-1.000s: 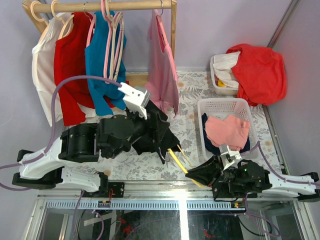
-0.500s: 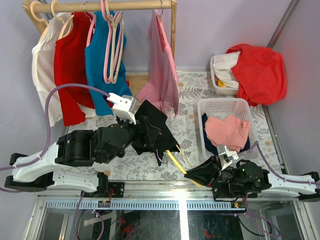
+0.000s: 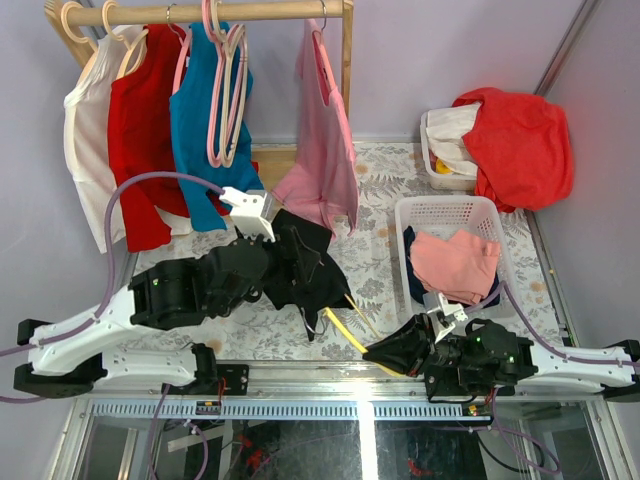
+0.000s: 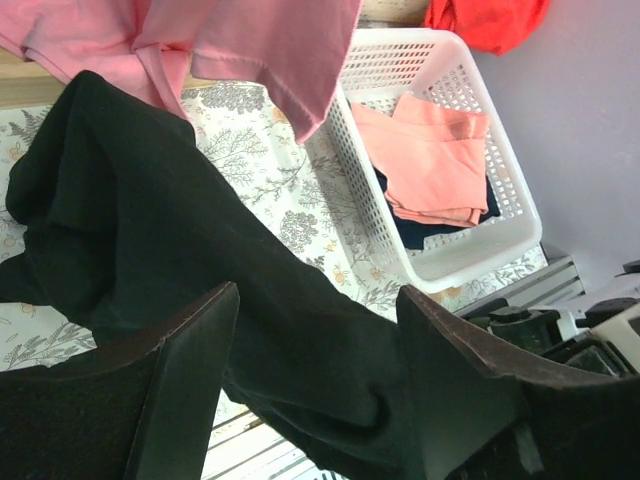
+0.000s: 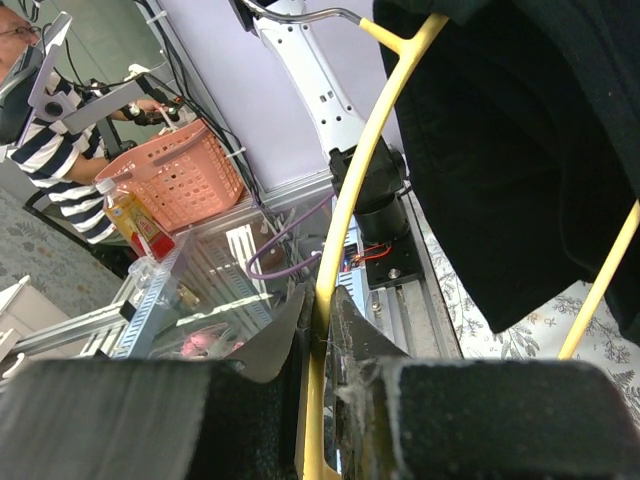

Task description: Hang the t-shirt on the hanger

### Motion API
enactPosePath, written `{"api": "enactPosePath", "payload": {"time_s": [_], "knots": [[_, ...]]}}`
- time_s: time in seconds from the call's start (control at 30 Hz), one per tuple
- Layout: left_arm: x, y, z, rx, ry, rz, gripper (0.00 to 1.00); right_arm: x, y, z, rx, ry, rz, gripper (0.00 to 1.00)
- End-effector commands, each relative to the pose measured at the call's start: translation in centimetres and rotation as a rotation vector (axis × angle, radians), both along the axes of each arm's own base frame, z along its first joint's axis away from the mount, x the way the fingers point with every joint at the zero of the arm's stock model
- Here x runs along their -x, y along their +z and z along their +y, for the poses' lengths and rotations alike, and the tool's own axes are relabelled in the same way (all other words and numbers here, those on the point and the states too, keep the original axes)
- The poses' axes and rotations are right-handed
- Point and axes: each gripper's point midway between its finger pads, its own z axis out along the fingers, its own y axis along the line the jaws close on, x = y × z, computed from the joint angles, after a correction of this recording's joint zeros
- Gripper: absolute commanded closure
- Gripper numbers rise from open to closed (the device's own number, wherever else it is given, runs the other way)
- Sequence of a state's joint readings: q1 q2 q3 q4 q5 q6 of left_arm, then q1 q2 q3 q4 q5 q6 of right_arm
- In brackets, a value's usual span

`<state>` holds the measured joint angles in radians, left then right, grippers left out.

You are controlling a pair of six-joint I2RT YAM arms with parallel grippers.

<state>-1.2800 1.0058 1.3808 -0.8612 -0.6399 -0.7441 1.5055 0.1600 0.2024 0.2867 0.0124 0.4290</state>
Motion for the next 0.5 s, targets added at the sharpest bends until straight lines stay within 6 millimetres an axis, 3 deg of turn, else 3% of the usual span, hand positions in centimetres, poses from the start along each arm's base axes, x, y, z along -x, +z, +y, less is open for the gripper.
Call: {"api": "enactPosePath", "payload": {"time_s": [0.0, 0.1, 0.33, 0.47], "knots": [[-0.4, -0.1, -1.3, 0.066, -0.018, 0.025, 0.36, 0.3, 6.5, -1.4, -0.212, 0.007, -0.053, 1.00], [-0.2, -0.2, -0.7, 0.075, -0.014, 0.033, 0.37, 0.3, 6.6, -1.5, -0.216, 0.004, -0.055, 1.00], [0.0, 2.0, 1.5, 0.103, 0.010, -0.002, 0.38, 0.1, 6.5, -1.8, -0.221, -0.005, -0.049, 1.00], [-0.2, 1.6, 3.3, 0.090, 0.063, -0.006, 0.43, -0.3, 7.1, -2.6, -0.257, -0.031, -0.039, 1.00]]}}
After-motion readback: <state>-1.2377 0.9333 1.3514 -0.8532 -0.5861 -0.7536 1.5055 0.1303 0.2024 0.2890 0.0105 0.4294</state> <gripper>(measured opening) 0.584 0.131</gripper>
